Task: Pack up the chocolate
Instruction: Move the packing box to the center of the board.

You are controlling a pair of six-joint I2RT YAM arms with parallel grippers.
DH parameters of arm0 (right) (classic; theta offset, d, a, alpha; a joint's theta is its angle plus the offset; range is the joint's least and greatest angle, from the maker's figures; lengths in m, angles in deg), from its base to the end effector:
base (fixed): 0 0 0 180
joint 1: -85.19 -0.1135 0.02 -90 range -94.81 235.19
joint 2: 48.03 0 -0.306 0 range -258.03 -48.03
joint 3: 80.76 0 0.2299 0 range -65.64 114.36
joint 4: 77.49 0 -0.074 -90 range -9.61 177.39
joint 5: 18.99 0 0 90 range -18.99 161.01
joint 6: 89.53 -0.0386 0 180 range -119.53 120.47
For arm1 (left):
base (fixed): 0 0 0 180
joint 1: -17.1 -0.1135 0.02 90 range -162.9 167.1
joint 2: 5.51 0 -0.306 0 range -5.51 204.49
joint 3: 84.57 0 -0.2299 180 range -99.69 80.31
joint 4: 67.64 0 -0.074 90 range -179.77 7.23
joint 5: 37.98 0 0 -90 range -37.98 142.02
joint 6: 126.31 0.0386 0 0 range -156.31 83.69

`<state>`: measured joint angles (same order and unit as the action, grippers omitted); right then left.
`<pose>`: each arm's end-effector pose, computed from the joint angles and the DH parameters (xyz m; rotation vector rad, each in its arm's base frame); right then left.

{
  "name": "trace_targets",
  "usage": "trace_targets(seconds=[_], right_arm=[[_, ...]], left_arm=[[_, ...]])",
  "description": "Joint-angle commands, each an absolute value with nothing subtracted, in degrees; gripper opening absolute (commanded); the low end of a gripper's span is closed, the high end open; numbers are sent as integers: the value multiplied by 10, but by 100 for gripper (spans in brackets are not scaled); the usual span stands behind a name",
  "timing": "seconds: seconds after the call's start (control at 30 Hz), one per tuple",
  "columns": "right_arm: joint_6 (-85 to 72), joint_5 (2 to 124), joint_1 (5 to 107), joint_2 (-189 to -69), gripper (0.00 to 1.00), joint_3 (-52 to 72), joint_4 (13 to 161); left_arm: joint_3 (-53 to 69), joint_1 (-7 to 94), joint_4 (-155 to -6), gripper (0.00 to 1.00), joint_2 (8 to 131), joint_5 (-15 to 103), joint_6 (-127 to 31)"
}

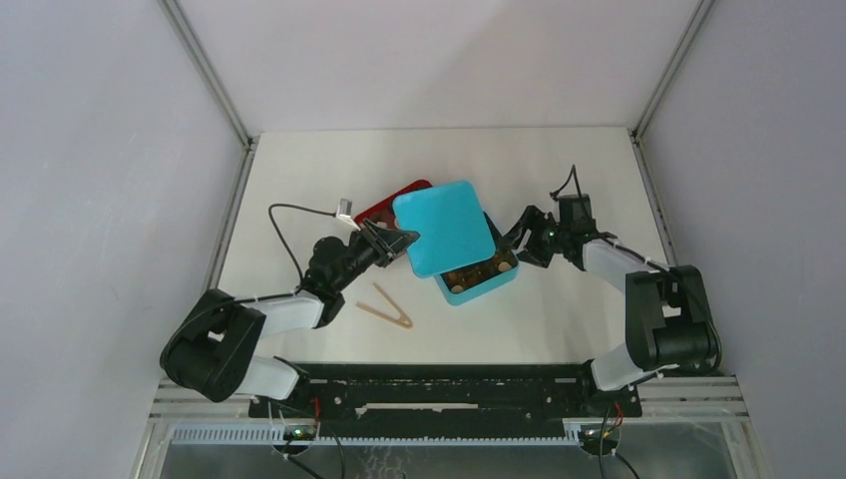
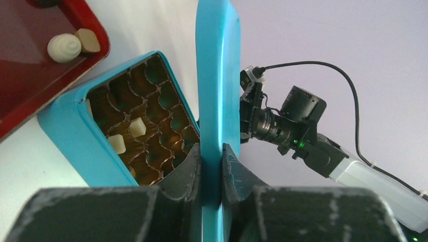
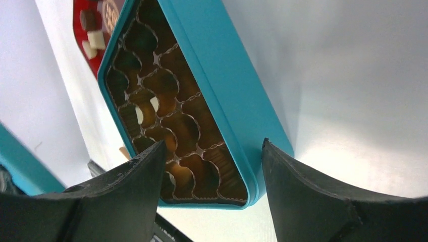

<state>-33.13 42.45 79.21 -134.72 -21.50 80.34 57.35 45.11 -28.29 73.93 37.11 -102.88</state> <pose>0.2729 0.0471 0.2309 0.3685 2.4774 0.9079 0.2140 -0.1251 0.2585 -0.3809 1.7798 -1.4414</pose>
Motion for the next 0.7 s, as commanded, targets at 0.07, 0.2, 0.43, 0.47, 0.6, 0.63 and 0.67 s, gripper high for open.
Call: trace_targets(seconds=[0.07,0.2,0.43,0.47,0.6,0.63,0.67], right_arm=[[-396,403,724,-1300,77,-241,867],[-429,400,718,-1254,77,-270,904],[-409,518,727,-1183,77,-284,834],[-410,528,738,-1175,77,-289,835],[-413,568,784,-1166,77,-294,832],[-417,578,792,-1167,77,-296,833],[-420,579,797,-1168,78,-301,842]], left_arm=[[599,455,-275,0,708,392,-1043],[611,455,-291,0,691,413,-1047],[606,458,-312,0,684,413,-1046],[605,460,-314,0,685,415,-1046],[595,475,-320,0,694,424,-1051],[592,478,-320,0,698,426,-1053],[589,482,-320,0,702,426,-1056]])
